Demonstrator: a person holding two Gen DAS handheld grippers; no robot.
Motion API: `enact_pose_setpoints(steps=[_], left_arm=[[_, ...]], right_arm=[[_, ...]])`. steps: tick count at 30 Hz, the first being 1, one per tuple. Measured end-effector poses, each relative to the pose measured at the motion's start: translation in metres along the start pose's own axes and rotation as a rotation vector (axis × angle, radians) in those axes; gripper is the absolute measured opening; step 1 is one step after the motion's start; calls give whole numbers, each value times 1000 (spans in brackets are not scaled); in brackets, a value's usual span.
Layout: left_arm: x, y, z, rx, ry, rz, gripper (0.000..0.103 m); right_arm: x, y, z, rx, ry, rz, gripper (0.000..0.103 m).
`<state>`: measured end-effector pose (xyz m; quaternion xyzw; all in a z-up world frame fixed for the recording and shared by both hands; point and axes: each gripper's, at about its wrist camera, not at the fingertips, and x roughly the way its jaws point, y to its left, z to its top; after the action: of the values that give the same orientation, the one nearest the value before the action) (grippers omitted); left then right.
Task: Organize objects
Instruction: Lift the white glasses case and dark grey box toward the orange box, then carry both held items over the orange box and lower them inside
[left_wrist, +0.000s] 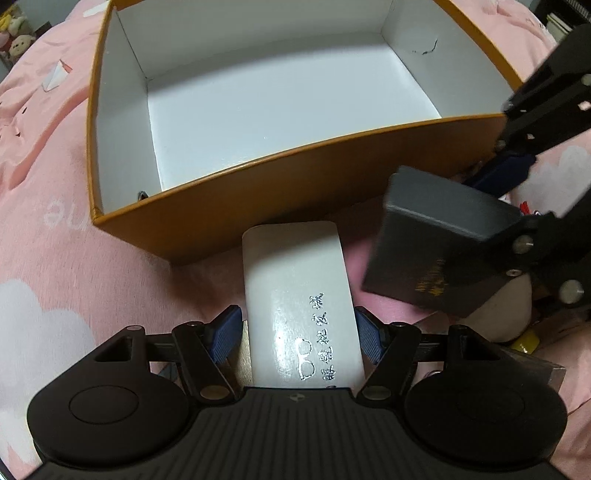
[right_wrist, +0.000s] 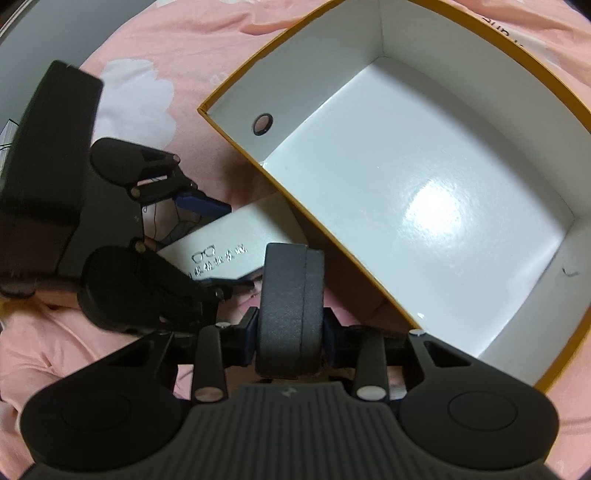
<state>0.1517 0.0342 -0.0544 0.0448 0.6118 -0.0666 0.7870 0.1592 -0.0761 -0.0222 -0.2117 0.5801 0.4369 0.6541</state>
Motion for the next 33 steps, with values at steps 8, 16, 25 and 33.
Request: enact_pose_setpoints(steps=[8, 16, 25, 33], left_arm=[[-1, 5, 7, -24, 35, -8, 87], [-18, 4, -1, -47, -25, -23, 71], [-79, 1, -22, -100, -210, -18, 70], [-115, 1, -31, -60, -348, -14, 69]], right_arm=[[-9, -3, -18, 23, -43, 0, 37], [-22, -8, -37, 39, -101, 6, 37], [-43, -5, -54, 61, -206, 14, 36], [-85, 5, -55, 36, -321, -2, 36]])
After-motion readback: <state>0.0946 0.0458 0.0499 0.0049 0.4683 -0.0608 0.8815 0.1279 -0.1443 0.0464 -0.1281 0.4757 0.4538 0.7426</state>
